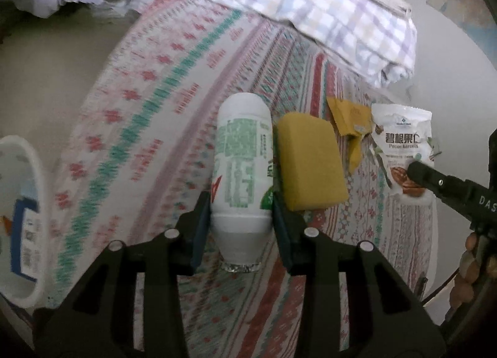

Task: Collect trash
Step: 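Carry the bottle and snack bag over the white bin and release both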

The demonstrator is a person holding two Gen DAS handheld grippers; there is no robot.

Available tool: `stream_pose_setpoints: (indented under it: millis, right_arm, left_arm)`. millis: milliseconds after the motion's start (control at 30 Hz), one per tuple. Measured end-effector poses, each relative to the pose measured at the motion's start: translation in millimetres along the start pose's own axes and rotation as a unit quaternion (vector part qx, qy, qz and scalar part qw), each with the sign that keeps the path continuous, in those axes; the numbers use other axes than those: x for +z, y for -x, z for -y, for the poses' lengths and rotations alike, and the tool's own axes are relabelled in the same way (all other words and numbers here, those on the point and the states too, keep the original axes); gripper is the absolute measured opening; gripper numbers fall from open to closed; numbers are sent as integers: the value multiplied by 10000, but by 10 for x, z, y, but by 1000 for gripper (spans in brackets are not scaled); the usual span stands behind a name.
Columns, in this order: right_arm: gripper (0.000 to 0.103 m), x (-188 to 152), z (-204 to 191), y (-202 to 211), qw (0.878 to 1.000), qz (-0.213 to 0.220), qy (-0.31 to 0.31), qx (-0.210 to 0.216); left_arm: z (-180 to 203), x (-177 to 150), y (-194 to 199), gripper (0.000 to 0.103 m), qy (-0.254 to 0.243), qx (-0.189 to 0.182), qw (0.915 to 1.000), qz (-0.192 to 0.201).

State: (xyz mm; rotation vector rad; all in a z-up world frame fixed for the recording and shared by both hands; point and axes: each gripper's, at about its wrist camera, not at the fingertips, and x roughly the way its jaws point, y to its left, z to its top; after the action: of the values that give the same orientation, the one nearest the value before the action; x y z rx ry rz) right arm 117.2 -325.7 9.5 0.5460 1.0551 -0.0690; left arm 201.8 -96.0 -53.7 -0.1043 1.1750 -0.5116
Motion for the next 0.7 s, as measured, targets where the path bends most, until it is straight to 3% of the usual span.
stream_pose_setpoints:
  millis: [333,700]
  right_arm:
    - [8,-208,-756,-52,9964,-109,684,490]
    - [8,-587,-1604,-313,9844,-437,1459,884]
  left_arm:
    - [-518,-158,635,41,84,275,9988,407]
    - [-1469,-383,1053,41,707,889,9918,582]
